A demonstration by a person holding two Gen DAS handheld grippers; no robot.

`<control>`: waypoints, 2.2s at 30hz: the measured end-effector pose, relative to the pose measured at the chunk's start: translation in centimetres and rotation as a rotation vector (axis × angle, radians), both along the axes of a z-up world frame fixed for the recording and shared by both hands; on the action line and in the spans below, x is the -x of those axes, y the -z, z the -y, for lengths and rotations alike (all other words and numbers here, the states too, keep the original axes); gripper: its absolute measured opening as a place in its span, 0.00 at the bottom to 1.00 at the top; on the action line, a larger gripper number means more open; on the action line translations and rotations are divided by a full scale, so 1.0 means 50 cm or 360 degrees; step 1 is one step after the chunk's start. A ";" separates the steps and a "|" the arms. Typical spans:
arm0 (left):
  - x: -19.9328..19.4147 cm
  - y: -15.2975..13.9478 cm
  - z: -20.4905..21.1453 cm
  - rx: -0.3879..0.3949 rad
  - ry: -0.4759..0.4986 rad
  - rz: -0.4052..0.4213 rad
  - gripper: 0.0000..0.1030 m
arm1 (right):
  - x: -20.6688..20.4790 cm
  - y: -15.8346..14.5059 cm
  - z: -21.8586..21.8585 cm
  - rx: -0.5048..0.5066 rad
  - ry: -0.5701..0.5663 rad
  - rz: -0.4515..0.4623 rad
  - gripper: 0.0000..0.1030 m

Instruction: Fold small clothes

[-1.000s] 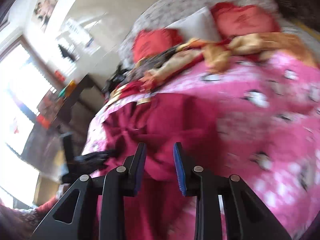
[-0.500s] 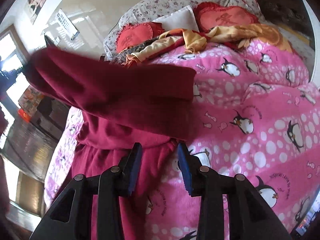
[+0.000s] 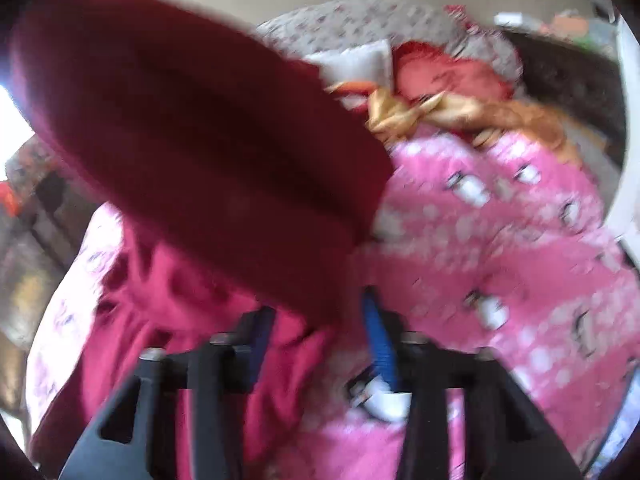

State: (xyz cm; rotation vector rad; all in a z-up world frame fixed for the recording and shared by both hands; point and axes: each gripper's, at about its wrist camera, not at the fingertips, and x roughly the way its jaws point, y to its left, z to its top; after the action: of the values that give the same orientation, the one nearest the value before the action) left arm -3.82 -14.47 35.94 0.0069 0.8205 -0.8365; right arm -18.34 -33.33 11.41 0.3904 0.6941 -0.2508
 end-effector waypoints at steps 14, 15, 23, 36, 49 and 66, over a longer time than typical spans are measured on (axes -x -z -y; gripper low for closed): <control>0.003 0.011 -0.001 0.0010 0.0050 0.0008 0.06 | -0.004 -0.013 -0.011 -0.0006 0.0009 -0.0004 0.14; -0.001 0.013 -0.007 0.0002 0.0039 0.0012 0.06 | -0.013 -0.008 0.002 -0.0008 0.0049 -0.0031 0.08; -0.088 0.210 -0.064 -0.0232 -0.0220 -0.0036 0.06 | 0.056 -0.008 0.024 -0.0190 0.0124 0.0088 0.00; -0.160 0.549 -0.125 -0.0470 -0.0377 -0.0239 0.06 | 0.057 -0.018 0.077 -0.0214 0.0104 -0.0022 0.21; -0.159 0.511 -0.146 -0.0363 -0.0361 -0.0225 0.06 | -0.216 -0.045 -0.003 0.0554 -0.0725 -0.0352 0.23; -0.174 0.506 -0.155 -0.0339 -0.0432 -0.0148 0.07 | -0.232 -0.054 -0.037 0.0721 -0.0644 -0.0332 0.00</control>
State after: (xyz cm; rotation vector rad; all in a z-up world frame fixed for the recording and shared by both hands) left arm 4.88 -6.71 10.64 0.0443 0.9713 -0.4944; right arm -6.75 -31.47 14.10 -0.2133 0.8778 -0.0586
